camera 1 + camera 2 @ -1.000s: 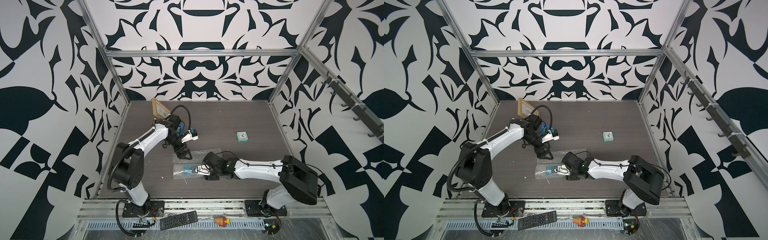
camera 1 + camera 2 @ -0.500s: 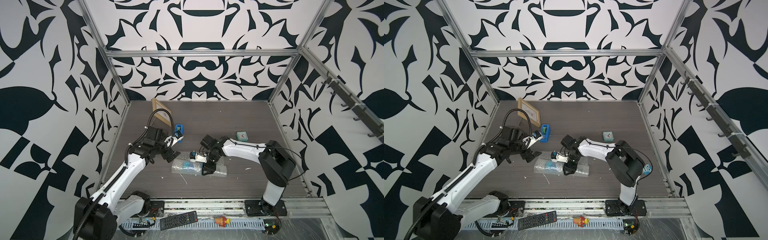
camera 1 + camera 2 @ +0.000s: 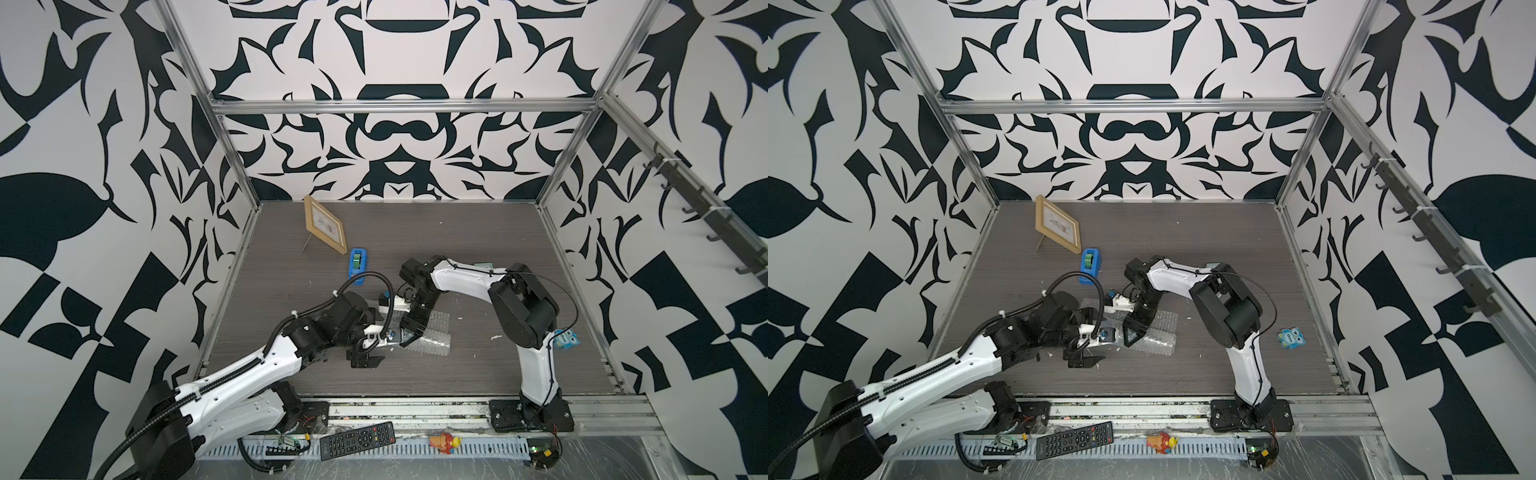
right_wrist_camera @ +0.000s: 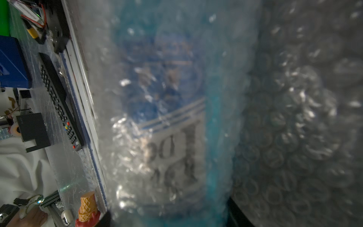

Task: Wrap wine bottles in bubble wrap
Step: Wrap the wine bottle in bubble wrap.

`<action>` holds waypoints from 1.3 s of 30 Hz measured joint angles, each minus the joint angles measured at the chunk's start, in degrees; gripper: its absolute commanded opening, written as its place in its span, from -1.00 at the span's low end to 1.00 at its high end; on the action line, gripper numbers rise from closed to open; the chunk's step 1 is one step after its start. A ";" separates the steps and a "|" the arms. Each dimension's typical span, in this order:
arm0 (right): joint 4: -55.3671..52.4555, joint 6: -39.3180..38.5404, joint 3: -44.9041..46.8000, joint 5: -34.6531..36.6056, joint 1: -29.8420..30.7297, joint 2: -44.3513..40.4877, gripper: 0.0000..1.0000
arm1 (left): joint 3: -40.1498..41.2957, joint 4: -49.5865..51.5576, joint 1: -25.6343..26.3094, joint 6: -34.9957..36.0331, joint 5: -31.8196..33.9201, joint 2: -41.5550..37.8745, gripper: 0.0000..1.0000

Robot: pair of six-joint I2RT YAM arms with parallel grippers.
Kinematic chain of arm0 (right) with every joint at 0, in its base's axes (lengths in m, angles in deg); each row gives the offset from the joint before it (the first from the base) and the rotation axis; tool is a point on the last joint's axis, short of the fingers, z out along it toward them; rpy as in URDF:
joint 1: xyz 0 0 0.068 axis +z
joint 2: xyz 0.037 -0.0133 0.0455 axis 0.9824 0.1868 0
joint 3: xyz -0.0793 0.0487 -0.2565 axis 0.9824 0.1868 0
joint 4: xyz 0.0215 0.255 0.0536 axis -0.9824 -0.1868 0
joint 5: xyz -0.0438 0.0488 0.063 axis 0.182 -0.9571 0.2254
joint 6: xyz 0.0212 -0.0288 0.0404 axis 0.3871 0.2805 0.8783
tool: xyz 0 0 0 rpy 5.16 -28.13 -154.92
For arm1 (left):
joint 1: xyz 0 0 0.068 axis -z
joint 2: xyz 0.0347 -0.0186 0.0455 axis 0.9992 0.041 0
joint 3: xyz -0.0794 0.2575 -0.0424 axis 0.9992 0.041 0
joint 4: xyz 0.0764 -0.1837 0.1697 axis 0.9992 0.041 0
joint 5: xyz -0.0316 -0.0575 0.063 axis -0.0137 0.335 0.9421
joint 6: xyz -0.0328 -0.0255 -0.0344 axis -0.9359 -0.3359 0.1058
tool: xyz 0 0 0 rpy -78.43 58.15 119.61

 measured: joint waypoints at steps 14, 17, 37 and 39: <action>-0.39 0.46 -0.22 -1.51 -0.46 0.59 -0.16 | -1.20 -15.65 1.81 7.89 6.64 21.14 0.83; -0.39 0.90 -0.22 -1.73 -0.63 0.70 -0.10 | -1.22 -17.79 2.12 8.46 7.19 23.91 0.67; 4.85 2.16 5.29 -0.20 -3.96 -5.57 0.84 | -3.04 -18.67 2.56 10.54 7.89 26.29 -0.50; 5.88 2.69 6.56 -0.02 -4.33 -7.26 0.84 | -3.34 -17.88 2.56 10.27 7.63 26.32 -0.51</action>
